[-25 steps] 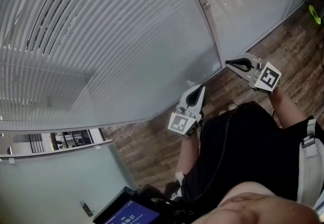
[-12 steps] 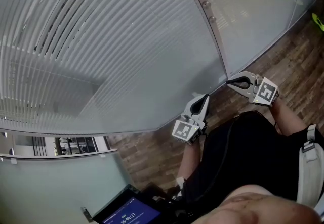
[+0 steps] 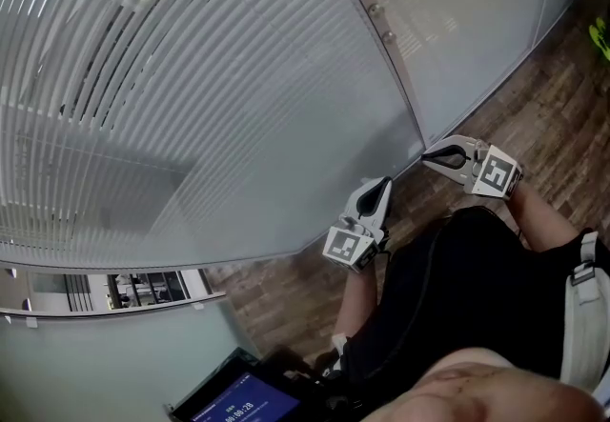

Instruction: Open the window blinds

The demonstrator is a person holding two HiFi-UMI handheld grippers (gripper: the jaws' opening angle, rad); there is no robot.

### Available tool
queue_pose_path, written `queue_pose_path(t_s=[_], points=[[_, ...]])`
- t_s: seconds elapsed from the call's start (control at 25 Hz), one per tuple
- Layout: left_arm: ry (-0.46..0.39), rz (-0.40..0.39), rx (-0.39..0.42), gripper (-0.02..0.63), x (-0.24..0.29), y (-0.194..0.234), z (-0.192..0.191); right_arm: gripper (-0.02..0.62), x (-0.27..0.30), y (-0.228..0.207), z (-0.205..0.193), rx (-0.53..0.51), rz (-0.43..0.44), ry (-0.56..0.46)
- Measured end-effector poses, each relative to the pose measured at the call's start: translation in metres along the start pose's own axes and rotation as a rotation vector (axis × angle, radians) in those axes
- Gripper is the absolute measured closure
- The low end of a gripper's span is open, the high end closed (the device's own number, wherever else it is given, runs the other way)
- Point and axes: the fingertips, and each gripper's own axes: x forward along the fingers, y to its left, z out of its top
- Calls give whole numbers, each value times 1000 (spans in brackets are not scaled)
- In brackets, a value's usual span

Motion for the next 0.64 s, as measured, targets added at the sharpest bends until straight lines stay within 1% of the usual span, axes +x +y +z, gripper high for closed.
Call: queue_pose_path(t_s=[0.2, 0.36, 0.48, 0.64], points=[[21, -20, 1, 604, 3, -5, -2, 591, -4, -1, -9, 10, -28, 29], [-1, -28, 22, 604, -1, -2, -8, 590, -2, -1, -14, 17, -39, 40], [40, -34, -6, 604, -4, -7, -4, 590, 2, 0, -11, 7, -42, 36], [50, -25, -24, 604, -16, -2, 0, 589, 14, 2, -11, -17, -45, 53]])
